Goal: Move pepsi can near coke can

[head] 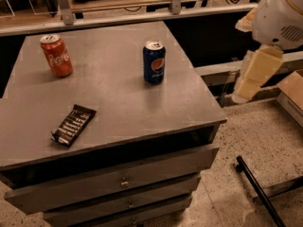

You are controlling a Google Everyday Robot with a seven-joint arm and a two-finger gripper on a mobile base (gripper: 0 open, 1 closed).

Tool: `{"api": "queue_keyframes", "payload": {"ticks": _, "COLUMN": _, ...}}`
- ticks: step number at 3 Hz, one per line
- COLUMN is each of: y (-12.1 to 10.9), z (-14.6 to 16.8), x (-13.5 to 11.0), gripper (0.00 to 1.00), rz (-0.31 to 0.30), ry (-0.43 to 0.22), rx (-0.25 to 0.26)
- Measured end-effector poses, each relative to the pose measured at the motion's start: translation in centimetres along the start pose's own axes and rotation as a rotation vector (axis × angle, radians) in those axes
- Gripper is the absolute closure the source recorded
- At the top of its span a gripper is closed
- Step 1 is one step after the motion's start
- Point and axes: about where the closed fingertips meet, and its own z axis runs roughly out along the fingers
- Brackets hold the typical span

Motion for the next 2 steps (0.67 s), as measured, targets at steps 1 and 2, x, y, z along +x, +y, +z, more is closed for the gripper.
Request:
{"api": "queue_keyframes", "payload": {"ticks": 1, "y": -5.6, "z": 4.3, "x": -6.2, "gripper": 0.0, "rz": -0.044, "ry": -0.121, "rx": -0.017}}
{"api": "queue_keyframes", "payload": {"ticks": 2, "y": -9.3, "z": 7.9, "x": -9.8, "gripper": 0.0, "rz": -0.018, "ry": -0.201, "rx": -0.055}}
